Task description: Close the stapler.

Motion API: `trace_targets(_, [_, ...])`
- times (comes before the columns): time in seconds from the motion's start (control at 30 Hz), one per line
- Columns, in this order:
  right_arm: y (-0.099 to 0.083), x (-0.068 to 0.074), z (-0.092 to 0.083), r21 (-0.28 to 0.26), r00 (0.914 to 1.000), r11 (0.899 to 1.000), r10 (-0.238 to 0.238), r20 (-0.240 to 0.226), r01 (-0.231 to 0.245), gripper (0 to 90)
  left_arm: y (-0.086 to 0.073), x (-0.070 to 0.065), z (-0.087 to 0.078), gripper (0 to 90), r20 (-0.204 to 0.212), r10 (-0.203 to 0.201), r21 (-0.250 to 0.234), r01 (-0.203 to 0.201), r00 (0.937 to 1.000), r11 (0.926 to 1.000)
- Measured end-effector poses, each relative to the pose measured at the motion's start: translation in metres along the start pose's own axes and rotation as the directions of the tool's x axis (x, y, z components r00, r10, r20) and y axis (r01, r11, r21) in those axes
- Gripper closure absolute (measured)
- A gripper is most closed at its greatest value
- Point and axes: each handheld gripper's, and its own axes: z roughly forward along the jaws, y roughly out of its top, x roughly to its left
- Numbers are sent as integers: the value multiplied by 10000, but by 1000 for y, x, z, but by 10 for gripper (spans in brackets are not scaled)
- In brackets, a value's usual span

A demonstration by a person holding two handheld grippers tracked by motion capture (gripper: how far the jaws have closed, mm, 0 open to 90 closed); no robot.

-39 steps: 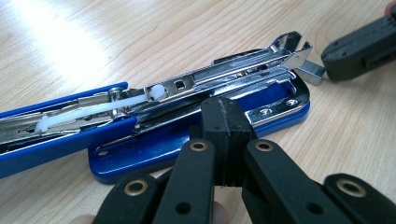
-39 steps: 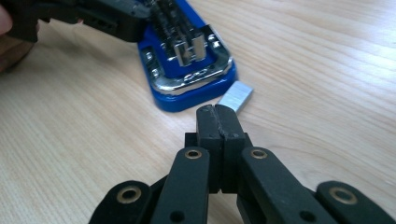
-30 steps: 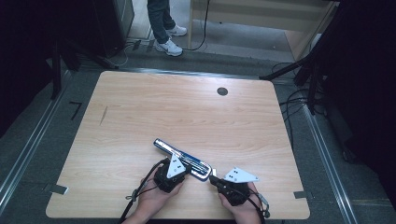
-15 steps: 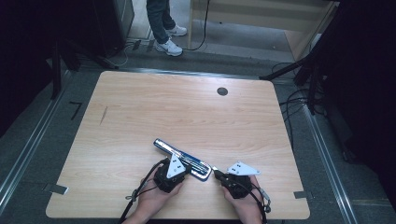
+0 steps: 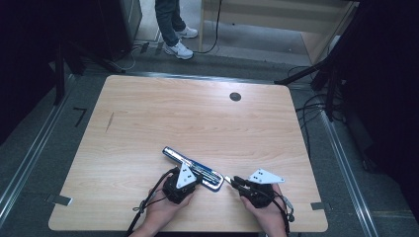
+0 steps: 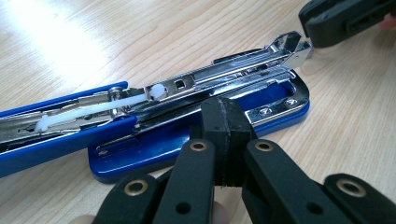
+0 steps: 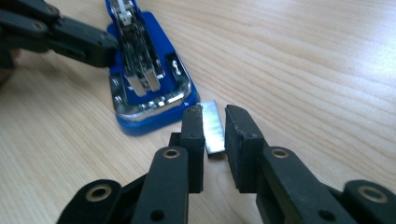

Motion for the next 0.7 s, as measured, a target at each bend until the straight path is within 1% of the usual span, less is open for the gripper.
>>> trace_targets(0.03, [-2, -1, 1, 96, 9999, 9999, -47, 128, 46, 772, 0, 0, 0, 900, -3, 9, 4, -9, 10000, 10000])
trace_targets(0.17, [-3, -3, 3, 226, 10000, 9997, 48, 83, -50, 757, 0, 0, 0, 900, -4, 7, 0, -7, 10000, 10000])
trace_targets(0.33, [-2, -4, 5, 208, 9999, 9997, 116, 30, -117, 749, 0, 0, 0, 900, 2, 6, 3, -6, 10000, 10000])
trace_targets(0.6, [-1, -2, 8, 353, 9999, 9994, 1, 102, -4, 753, 0, 0, 0, 900, 10, -6, 2, 6, 10000, 10000])
trace_targets(0.63, [-1, -2, 9, 437, 9999, 9990, -50, 149, 44, 758, 0, 0, 0, 900, 11, -3, -1, 3, 10000, 10000])
trace_targets(0.7, [-1, -2, 9, 441, 9999, 9990, -49, 111, 44, 759, 0, 0, 0, 900, 6, -6, 25, 6, 10000, 10000])
